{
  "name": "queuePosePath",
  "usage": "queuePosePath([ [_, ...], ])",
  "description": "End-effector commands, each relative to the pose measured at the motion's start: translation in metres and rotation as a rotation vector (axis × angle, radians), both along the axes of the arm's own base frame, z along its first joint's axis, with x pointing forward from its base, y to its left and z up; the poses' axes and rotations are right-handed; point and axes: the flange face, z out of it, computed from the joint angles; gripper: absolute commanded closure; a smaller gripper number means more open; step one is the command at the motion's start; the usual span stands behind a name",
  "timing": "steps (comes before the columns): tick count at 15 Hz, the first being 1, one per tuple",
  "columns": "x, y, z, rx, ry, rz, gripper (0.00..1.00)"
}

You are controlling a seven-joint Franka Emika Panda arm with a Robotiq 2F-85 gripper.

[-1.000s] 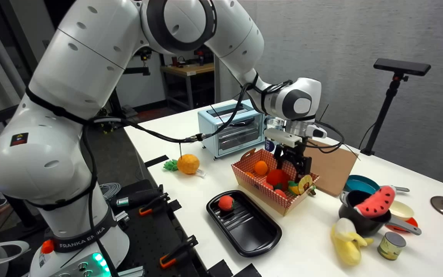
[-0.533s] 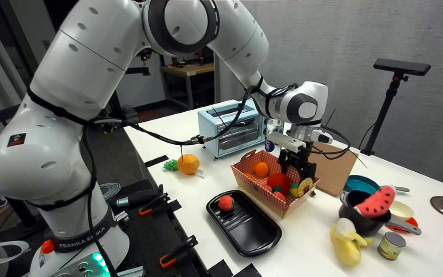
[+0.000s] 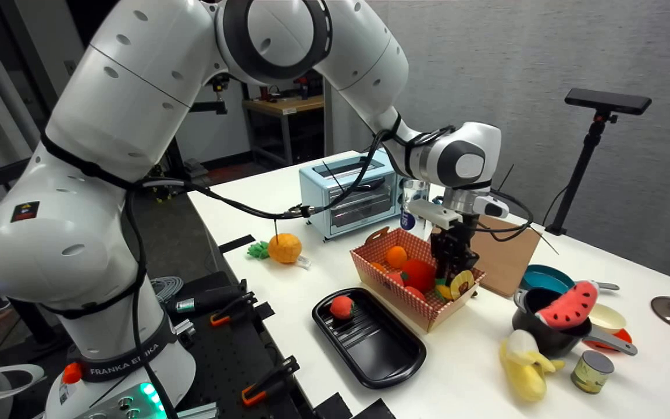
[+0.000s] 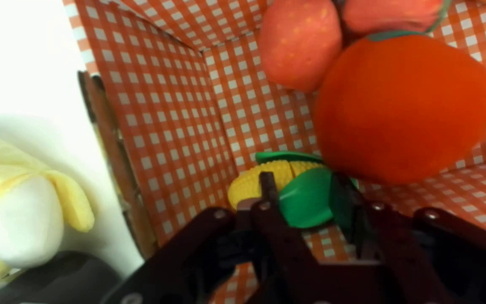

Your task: Pick up the corn plush toy from the basket and put it on the table.

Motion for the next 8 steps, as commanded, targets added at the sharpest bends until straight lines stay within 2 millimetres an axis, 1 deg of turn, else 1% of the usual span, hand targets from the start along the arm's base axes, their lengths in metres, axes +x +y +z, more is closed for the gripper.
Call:
queuePosePath([
  [1,0.005,0.001,0.007,-0.007,-0.019,-0.061,0.94],
  [2,0.005,0.002,0.011,-0.01,-0.028,-0.068,0.94],
  [3,0.006,0.005,0.016,-0.01,-0.033,-0.074,0.98],
  [4,0.006,0.007,0.021,-0.013,-0.041,-0.078,0.95],
  [5,0.007,0.009,0.025,-0.011,-0.052,-0.081,0.99],
  [6,0.007,0.011,0.028,-0.009,-0.056,-0.085,1.0],
  [8,0.007,0.017,0.035,-0.006,-0.067,-0.089,0.99],
])
